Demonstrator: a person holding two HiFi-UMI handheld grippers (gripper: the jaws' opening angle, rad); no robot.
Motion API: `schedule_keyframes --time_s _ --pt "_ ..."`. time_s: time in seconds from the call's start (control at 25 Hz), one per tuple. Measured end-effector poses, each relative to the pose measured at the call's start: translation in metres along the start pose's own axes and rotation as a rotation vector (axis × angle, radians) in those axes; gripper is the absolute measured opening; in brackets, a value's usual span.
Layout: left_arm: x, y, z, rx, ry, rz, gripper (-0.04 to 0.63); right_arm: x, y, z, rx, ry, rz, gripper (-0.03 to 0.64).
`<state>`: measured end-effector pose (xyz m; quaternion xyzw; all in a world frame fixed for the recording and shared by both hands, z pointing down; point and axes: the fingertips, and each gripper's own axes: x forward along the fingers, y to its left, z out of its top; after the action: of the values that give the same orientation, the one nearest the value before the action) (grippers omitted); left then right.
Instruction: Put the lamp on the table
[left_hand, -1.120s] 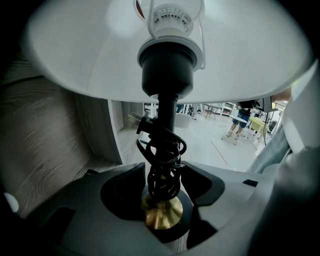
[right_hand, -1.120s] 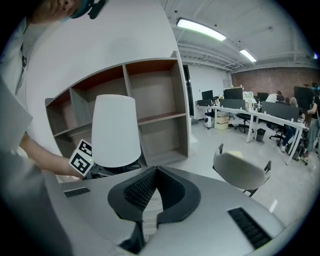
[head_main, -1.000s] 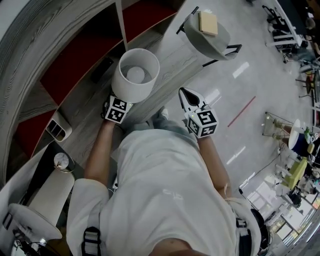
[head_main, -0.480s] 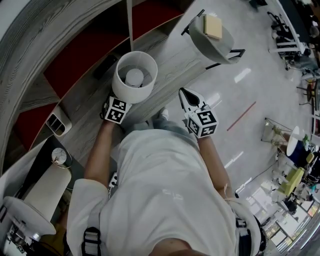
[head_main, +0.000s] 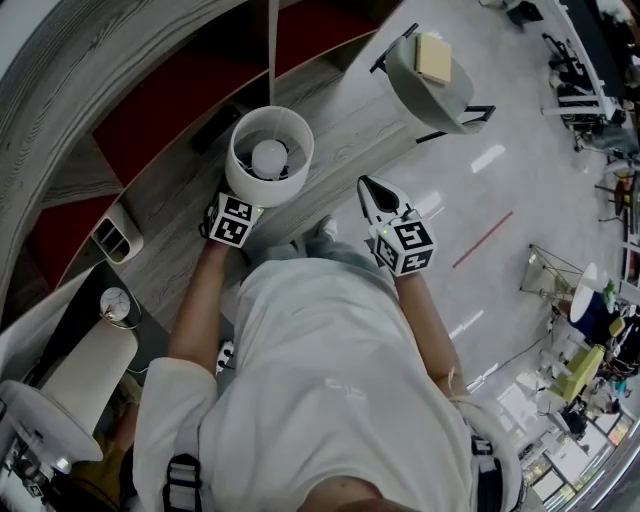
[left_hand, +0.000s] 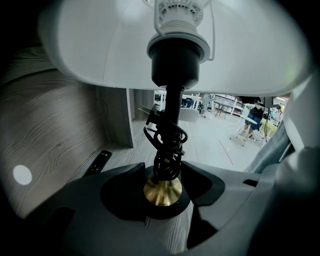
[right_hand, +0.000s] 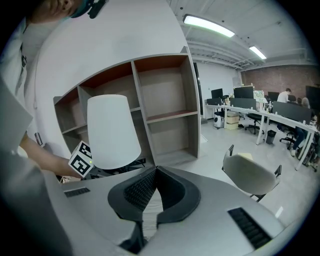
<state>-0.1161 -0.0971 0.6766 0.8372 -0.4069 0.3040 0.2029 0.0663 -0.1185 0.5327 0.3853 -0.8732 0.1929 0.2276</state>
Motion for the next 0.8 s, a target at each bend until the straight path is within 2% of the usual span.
schedule_keyframes --time_s 0.8 --pt "-0.010 0.010 -0.048 -0.054 0.088 0.097 0.235 0.011 0.013 -0.003 -0.027 0.016 0.065 0.029"
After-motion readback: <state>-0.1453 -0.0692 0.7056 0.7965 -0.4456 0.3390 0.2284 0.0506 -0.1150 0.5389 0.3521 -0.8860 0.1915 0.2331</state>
